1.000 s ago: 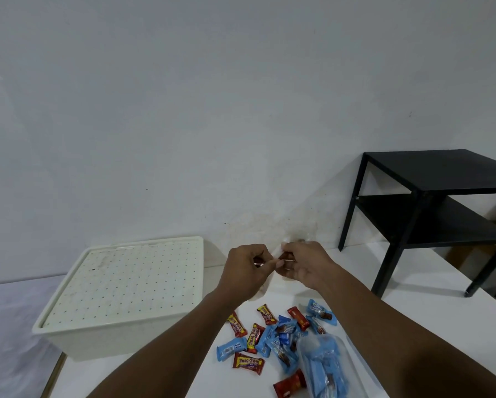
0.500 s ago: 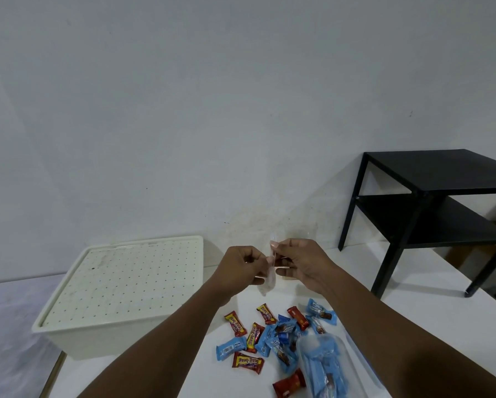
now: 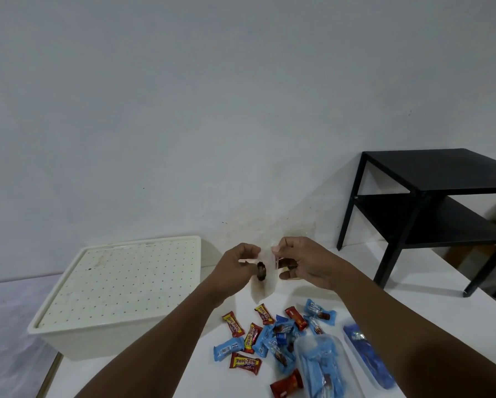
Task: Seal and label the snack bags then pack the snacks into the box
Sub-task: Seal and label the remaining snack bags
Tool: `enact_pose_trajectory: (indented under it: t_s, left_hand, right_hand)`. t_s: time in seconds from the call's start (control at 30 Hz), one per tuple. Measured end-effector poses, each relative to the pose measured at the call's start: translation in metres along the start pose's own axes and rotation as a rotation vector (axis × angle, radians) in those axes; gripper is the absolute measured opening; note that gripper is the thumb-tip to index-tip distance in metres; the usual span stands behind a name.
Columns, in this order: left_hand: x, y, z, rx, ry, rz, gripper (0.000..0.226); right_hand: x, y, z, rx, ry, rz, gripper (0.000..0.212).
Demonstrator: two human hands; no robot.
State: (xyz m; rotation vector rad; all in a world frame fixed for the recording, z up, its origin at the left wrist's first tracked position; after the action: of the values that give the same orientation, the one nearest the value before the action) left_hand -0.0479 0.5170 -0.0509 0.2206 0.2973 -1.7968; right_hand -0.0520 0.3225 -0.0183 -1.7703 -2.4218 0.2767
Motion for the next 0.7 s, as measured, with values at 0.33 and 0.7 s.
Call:
enact_pose_trajectory:
  t_s: [0.33, 0.7]
  left_hand:
    - [0.008, 0.02, -0.011, 0.114, 0.134, -0.006, 0.018]
    - [0.045, 0.067, -0.024, 0.043, 0.18, -0.039, 0.029]
  right_hand:
    - [-0.027, 0.008, 0.01, -0.008, 0.06, -0.022, 0.016]
    - [-0.073, 0.032, 0.035, 0.085, 0.077, 0.065, 0.008]
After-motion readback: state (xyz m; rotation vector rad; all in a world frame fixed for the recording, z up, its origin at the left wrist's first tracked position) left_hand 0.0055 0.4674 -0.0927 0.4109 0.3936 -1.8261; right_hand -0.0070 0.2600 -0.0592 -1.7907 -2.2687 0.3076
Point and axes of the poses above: each hand's wrist, its own y-axis towards the middle knuckle, its own x-axis out of the palm, z = x × y, the point moved 1 cm from there along y, towards the middle knuckle, and after that the axes turned 2 degrees about z, right-handed, at the moved point
